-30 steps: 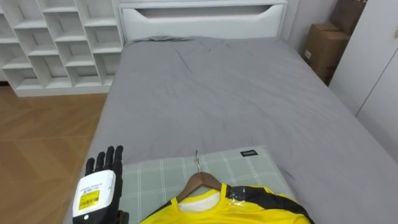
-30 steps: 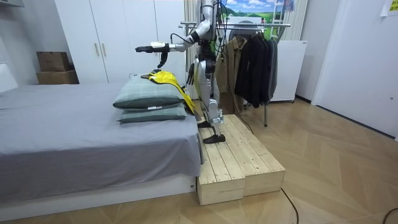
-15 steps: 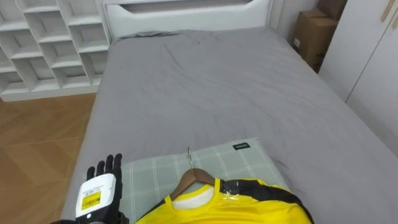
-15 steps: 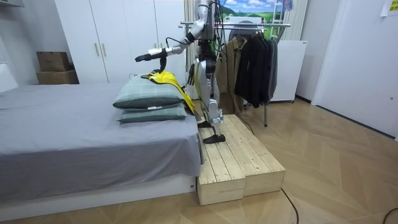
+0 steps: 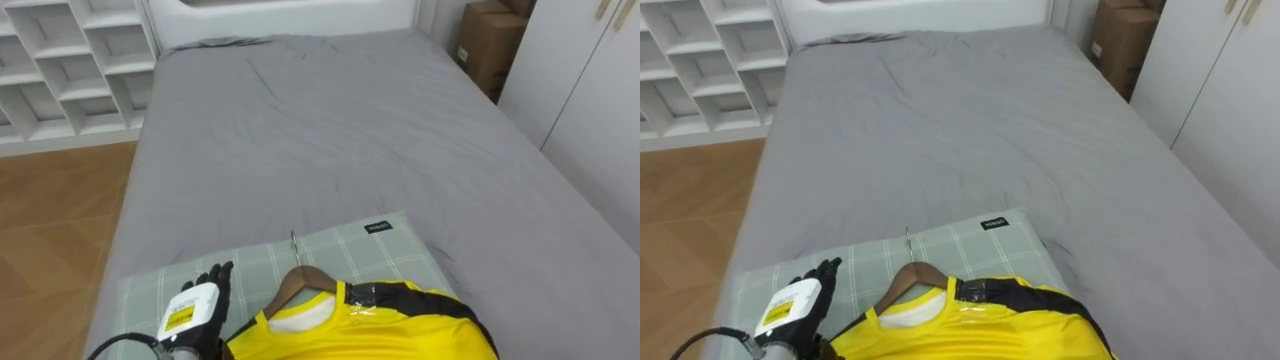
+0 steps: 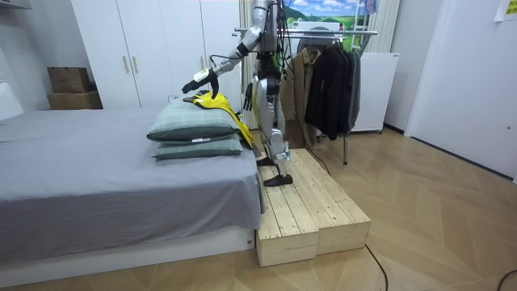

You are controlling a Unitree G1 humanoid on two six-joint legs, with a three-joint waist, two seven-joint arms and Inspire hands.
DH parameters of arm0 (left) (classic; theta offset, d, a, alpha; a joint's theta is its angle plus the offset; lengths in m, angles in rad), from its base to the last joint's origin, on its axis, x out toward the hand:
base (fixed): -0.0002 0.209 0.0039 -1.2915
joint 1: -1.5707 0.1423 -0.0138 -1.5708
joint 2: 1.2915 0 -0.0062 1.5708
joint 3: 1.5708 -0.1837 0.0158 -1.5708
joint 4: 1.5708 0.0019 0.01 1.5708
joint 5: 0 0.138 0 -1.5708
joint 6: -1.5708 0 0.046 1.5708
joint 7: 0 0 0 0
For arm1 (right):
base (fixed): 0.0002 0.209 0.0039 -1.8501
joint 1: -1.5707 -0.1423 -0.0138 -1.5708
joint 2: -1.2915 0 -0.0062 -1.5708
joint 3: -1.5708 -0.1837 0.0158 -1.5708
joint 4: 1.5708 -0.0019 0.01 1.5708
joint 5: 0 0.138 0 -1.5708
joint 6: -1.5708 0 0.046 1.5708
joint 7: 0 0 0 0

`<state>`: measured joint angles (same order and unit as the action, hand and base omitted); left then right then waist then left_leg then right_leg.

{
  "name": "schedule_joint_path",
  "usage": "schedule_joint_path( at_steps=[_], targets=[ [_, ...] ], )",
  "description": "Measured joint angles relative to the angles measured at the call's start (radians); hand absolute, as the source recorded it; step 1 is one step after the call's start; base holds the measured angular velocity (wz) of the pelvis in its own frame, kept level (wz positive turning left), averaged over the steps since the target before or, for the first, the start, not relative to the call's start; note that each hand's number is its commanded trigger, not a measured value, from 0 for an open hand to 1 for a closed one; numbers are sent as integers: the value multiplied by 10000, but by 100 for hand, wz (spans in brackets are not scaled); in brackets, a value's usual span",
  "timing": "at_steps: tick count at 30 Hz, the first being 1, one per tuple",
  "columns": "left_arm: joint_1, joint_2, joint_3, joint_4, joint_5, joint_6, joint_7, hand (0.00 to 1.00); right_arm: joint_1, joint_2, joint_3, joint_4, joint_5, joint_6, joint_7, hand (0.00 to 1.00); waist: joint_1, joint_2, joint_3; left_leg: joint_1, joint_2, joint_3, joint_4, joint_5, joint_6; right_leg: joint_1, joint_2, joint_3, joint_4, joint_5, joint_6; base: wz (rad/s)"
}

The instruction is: Hang clothes

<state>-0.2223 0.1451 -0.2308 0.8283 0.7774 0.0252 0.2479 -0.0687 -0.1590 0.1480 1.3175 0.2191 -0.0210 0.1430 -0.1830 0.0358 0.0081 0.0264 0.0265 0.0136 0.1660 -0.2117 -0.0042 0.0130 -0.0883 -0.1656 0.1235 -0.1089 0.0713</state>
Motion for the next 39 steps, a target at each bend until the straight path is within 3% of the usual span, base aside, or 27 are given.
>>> schedule_joint_path(
  at_steps=[22, 33, 39],
  targets=[
    [55, -225, -155, 277, -787, -13, -845, 0, 32, 2, -9, 19, 86, -2, -125, 0, 10, -12, 19, 66, 7, 20, 2, 1, 1, 36, 3, 59, 2, 0, 0, 0],
    [107, -273, -186, 750, -758, -99, -818, 0, 18, 18, -14, 24, 77, -5, -259, 0, 8, -24, 24, 21, 9, 149, 12, 0, 1, -134, 15, 163, 141, 0, 0, -2],
    [-467, -330, -134, 1704, -938, -122, -568, 0, -217, 55, 76, 58, 55, 2, -429, 0, 17, -31, 25, -563, 24, 173, 141, 40, 17, -758, 12, 190, 313, 43, -59, -1]
  ],
)
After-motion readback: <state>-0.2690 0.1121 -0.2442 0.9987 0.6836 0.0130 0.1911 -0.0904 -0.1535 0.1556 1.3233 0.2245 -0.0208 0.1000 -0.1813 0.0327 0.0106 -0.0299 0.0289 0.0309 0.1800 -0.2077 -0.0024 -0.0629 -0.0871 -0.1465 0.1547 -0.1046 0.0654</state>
